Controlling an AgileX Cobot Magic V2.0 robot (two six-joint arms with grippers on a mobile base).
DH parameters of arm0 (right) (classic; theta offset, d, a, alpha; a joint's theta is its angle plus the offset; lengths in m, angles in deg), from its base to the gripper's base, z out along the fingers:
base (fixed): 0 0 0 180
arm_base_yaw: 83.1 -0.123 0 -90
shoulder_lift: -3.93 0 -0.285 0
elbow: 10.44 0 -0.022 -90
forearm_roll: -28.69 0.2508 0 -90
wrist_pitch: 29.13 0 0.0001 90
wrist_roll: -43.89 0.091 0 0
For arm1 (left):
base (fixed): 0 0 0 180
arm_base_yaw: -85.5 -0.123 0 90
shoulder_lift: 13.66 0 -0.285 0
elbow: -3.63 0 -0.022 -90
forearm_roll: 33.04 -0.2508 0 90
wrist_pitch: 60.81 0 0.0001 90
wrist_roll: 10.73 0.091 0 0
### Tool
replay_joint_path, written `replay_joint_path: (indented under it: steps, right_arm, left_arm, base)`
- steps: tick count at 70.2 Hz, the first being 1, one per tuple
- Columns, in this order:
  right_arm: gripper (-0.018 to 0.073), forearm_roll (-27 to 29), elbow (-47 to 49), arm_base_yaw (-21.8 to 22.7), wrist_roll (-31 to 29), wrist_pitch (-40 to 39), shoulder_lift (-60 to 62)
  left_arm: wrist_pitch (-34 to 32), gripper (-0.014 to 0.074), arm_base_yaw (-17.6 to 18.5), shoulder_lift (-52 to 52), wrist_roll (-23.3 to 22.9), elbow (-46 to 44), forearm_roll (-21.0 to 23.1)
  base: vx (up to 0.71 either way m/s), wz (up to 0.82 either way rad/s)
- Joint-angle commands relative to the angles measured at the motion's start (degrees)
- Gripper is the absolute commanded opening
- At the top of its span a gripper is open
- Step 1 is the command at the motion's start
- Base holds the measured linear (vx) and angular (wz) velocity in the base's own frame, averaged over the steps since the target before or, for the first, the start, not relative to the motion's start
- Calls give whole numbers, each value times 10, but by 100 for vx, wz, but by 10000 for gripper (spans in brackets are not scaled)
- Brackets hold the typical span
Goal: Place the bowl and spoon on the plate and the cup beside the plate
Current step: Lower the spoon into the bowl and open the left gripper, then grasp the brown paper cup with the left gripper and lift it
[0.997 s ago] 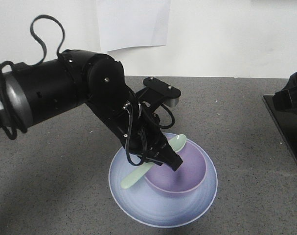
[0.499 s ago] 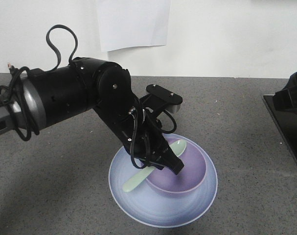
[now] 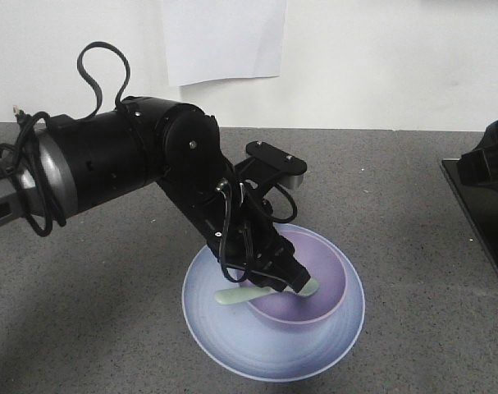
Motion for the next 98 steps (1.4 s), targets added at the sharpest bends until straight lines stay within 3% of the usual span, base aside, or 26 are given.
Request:
replay_joint_path:
  steps: [1, 15, 24, 29, 39, 58, 70, 87, 98]
  right_arm:
    - [452, -8, 17, 3, 0, -31, 9]
    - [452, -8, 17, 3, 0, -31, 9]
    - [452, -8, 17, 3, 0, -31, 9]
    - [452, -8, 17, 3, 0, -31, 9]
    - [452, -8, 17, 3, 0, -31, 9]
    - [452, -8, 17, 3, 0, -31, 9]
    - [452, -8, 17, 3, 0, -30, 9]
    - [452, -8, 17, 3, 0, -30, 9]
    - [452, -8, 17, 3, 0, -33, 9]
  left_arm:
    - [-19, 402, 3, -29, -1, -15, 15]
    - [-23, 398, 1, -48, -17, -15, -8]
    - [-33, 398, -8, -88, -69, -15, -82]
    - [-34, 398, -30, -115, -96, -15, -121]
    - [-34, 398, -105, -170, -128, -15, -170]
    - [-38, 398, -319, -217, -127, -15, -171]
    - [-59, 398, -417, -210, -127, -15, -171]
    - [-107, 398, -502, -206, -158, -15, -226]
    - [-127, 398, -540, -182, -168, -15, -225]
  base:
    - [0, 0]
    - [0, 0]
    - [0, 0]
    - [0, 0]
    - [0, 0]
    - [0, 0]
    - [0, 0]
    - [0, 0]
    - [0, 0]
